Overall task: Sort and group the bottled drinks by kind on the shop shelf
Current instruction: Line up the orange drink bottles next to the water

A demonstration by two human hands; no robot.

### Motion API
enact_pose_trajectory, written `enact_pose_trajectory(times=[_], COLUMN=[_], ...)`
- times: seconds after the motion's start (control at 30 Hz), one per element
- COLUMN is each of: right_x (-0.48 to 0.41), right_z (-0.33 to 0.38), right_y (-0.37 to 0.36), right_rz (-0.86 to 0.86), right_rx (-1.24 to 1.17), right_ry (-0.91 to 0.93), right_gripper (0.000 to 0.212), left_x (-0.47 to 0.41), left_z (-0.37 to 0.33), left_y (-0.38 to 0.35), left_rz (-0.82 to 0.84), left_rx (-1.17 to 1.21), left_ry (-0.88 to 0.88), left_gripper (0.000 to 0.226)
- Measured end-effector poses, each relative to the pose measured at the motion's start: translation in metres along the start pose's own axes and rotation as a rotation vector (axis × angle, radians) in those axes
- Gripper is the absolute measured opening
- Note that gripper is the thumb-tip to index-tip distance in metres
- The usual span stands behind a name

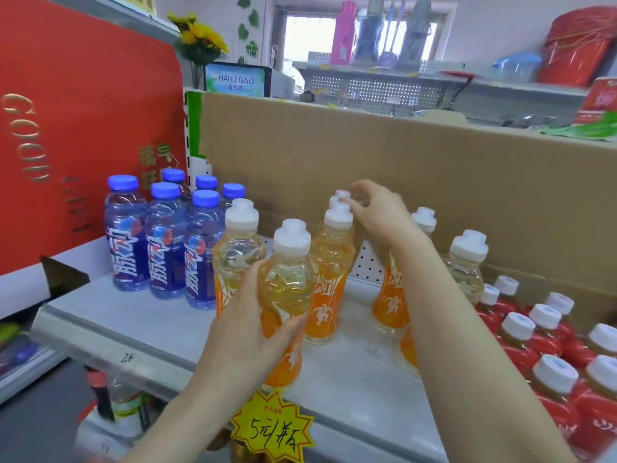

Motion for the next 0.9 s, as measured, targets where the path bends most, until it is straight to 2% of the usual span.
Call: enact_pose_trajectory(times=[0.07,0.1,0.13,0.2,0.27,0.3,0.57,0.67,0.77,0.83,0.9], right_x=[0.010,0.016,0.020,0.022,0.022,0.022,0.008,0.010,0.025,0.049,0.091], right_z=[-0.007,-0.010,-0.015,-0.024,-0.029,-0.028,-0.018,-0.013,-0.014,-0.015,-0.018], right_y=[0.022,0.033,0.040,0.046,0.042,0.041,0.014,0.007,0.004,0.003,0.003], right_rz=[-0.259,-0.349,-0.356,-0.173,0.003,0.028,-0.094,-0.084,-0.102,-0.276,-0.608], right_rx=[0.122,0.269,0.437,0.654,0.714,0.715,0.508,0.462,0.369,0.239,0.178], right_ry=[-0.011,-0.039,-0.089,-0.234,-0.315,-0.318,-0.148,-0.134,-0.119,-0.024,0.077], right_gripper=[0.042,0.042,0.041,0.035,0.025,0.025,0.029,0.036,0.053,0.059,0.053], left_x=[0.000,-0.001,-0.001,-0.001,0.000,0.000,0.000,0.000,0.000,0.000,0.000], left_z=[0.000,0.001,0.001,0.002,0.001,0.001,-0.002,-0.001,-0.001,-0.001,-0.001], left_y=[0.000,0.000,0.000,0.000,0.000,0.000,0.001,0.000,0.000,0.000,-0.001], left_rz=[0.001,0.003,0.007,0.015,0.020,0.021,0.024,0.020,0.017,0.016,0.017], left_rx=[-0.004,-0.006,-0.007,-0.009,-0.009,-0.010,-0.008,-0.010,-0.004,-0.006,-0.002], left_ry=[-0.010,-0.010,-0.010,-0.014,-0.016,-0.015,0.001,0.003,-0.002,-0.005,-0.011], left_gripper=[0.083,0.083,0.082,0.080,0.080,0.080,0.080,0.080,0.081,0.083,0.083])
Point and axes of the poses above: each hand's wrist, its own x-axis away from the middle knuckle, its own y-axis out of the back of the hand, z = x × y, the point moved 3 cm from there along -x, towards the middle knuckle, and after that the axes turned 14 degrees about x, right-handed, at the moved point
